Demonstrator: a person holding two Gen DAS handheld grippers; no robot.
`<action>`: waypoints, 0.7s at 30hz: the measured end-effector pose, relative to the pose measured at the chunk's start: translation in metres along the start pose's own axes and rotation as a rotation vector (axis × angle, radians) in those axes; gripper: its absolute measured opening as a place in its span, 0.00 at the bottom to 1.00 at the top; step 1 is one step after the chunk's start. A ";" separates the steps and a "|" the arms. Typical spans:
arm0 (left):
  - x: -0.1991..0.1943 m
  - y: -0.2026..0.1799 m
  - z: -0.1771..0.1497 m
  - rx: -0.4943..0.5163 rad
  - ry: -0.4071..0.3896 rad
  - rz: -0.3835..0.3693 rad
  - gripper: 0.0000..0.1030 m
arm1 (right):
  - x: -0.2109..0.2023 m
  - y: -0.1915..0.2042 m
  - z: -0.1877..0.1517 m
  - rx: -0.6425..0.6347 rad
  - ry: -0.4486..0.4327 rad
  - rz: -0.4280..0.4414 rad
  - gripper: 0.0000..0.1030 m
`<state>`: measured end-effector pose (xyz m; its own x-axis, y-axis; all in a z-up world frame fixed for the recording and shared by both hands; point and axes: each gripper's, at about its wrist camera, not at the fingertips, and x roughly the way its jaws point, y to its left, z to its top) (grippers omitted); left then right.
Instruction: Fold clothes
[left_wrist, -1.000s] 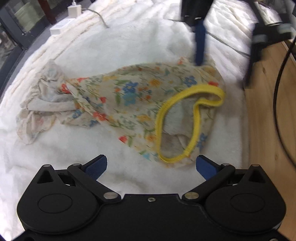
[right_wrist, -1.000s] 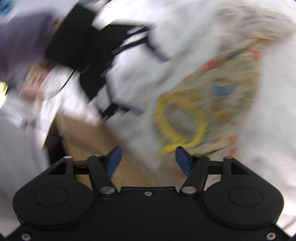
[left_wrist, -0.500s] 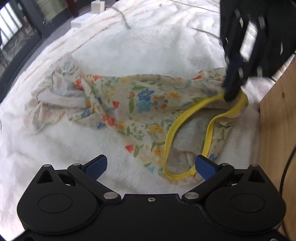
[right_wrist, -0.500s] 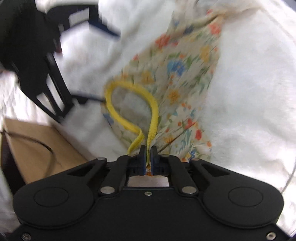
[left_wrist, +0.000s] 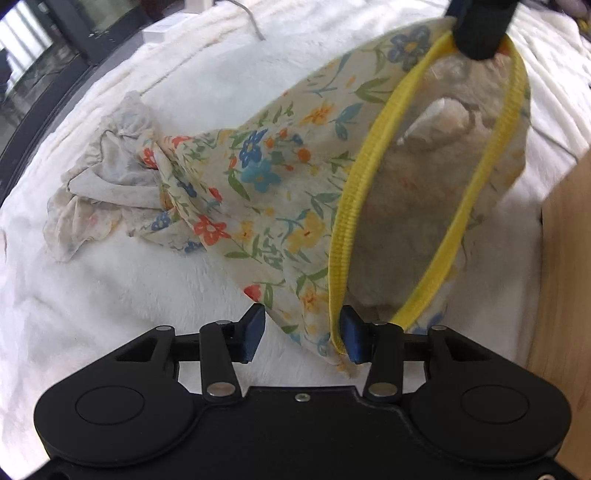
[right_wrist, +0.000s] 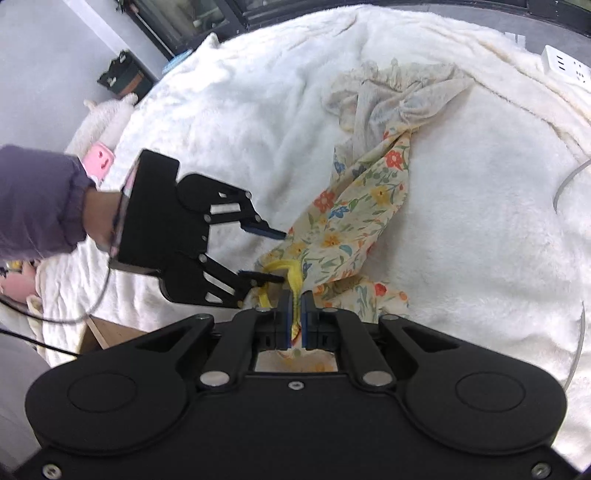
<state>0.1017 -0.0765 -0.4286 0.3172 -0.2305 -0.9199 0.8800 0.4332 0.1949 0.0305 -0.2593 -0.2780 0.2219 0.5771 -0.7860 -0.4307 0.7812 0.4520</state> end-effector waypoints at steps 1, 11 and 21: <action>-0.002 0.000 0.001 -0.004 -0.004 0.009 0.07 | 0.000 0.003 -0.001 -0.005 -0.001 -0.008 0.05; -0.011 0.053 -0.004 -0.266 0.092 -0.111 0.05 | 0.018 0.019 -0.006 -0.148 0.057 -0.092 0.05; -0.033 0.066 0.007 -0.318 -0.026 -0.075 0.05 | 0.055 0.030 0.007 -0.116 0.153 -0.137 0.59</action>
<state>0.1515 -0.0460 -0.3829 0.2683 -0.2926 -0.9178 0.7478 0.6639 0.0070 0.0359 -0.2022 -0.3047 0.1537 0.4173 -0.8957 -0.5051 0.8123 0.2917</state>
